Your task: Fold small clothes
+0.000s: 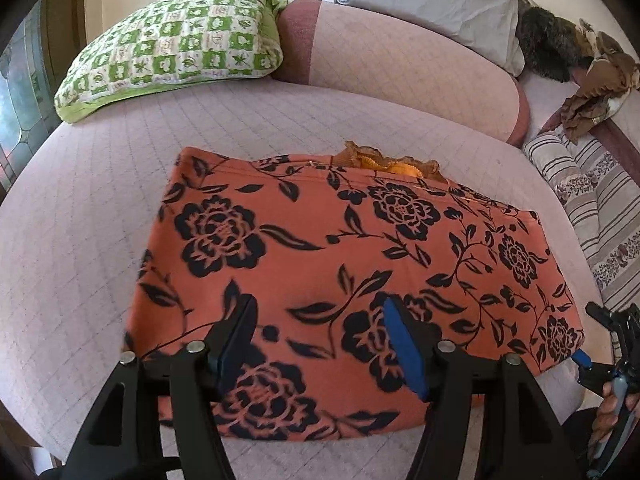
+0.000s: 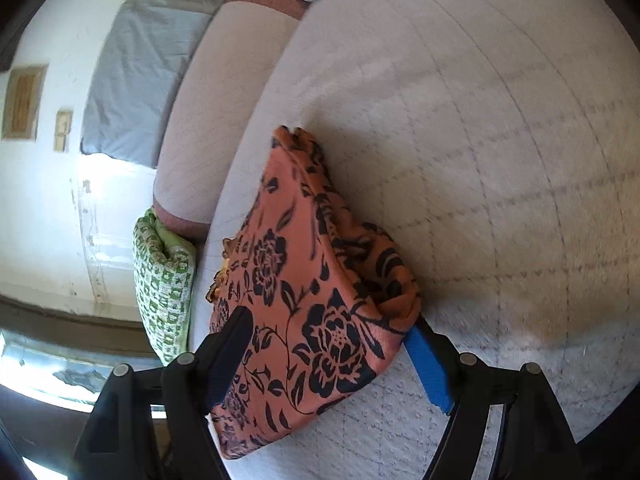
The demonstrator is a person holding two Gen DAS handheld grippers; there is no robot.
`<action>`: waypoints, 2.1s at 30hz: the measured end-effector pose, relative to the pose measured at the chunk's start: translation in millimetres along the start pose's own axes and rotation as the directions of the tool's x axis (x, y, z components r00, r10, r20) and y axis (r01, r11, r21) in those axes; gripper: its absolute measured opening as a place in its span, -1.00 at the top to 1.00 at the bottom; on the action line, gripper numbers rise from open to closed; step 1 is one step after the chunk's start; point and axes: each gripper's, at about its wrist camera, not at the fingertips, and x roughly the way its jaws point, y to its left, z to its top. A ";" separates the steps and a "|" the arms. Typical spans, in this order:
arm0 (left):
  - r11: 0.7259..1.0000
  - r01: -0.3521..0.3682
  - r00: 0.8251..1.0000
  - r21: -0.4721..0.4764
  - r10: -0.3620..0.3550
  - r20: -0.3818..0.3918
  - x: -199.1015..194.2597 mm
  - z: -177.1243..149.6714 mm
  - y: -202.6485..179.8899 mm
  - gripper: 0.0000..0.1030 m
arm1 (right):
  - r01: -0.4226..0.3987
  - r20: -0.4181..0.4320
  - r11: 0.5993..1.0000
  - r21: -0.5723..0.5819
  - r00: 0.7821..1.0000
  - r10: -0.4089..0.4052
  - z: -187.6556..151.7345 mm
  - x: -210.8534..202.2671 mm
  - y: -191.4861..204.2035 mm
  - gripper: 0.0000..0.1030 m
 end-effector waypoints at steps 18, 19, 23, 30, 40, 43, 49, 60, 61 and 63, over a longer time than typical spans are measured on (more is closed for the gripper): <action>0.986 -0.074 0.996 0.148 0.080 -0.036 46.1 -14.1 -39.4 -0.40 | 0.028 -0.006 0.980 -0.195 1.000 -0.029 -0.4 -1.2 19.9 0.67; 0.990 -0.066 0.997 0.126 0.071 -0.038 44.7 -12.8 -37.7 -0.40 | 0.071 -0.003 0.983 -0.169 0.997 -0.073 0.4 2.6 11.4 0.67; 0.991 -0.050 0.999 0.126 0.052 -0.011 36.2 -9.4 -40.0 -0.40 | 0.039 -0.075 0.999 -0.019 0.996 -0.040 3.8 5.6 -15.6 0.20; 0.989 -0.054 0.998 0.137 0.058 -0.027 48.0 -14.8 -38.5 -0.41 | 0.011 -0.044 0.971 -0.240 0.999 -0.022 63.4 0.6 32.3 -0.42; 0.987 -0.053 0.998 0.150 0.055 -0.011 48.4 -18.3 -38.3 -0.45 | 0.079 -0.194 0.914 -0.399 0.967 -0.168 133.2 130.7 61.4 0.39; 0.987 -0.049 0.999 0.156 0.051 -0.004 48.5 -18.9 -37.5 -0.49 | 0.076 -0.149 0.880 -0.470 0.975 -0.164 127.5 125.0 81.0 0.72; 0.987 -0.044 0.999 0.154 0.047 -0.018 46.6 -16.7 -36.5 -0.50 | 0.115 -0.126 0.916 -0.385 0.976 -0.175 133.9 118.7 60.3 0.36; 0.999 -0.014 1.000 0.045 0.014 0.015 29.3 -11.0 -32.1 -0.50 | 0.003 0.026 0.992 -0.125 1.000 0.000 13.8 -41.2 15.3 -0.46; 0.999 -0.011 1.000 0.043 0.011 0.012 29.7 -11.2 -34.4 -0.50 | -0.007 0.005 0.996 -0.089 1.000 0.007 5.3 -40.7 6.4 -0.46; 0.999 -0.015 1.000 0.045 0.015 0.009 29.8 -12.3 -39.6 -0.50 | -0.011 -0.061 1.000 -0.013 0.998 0.010 -13.7 -25.6 -10.7 -0.46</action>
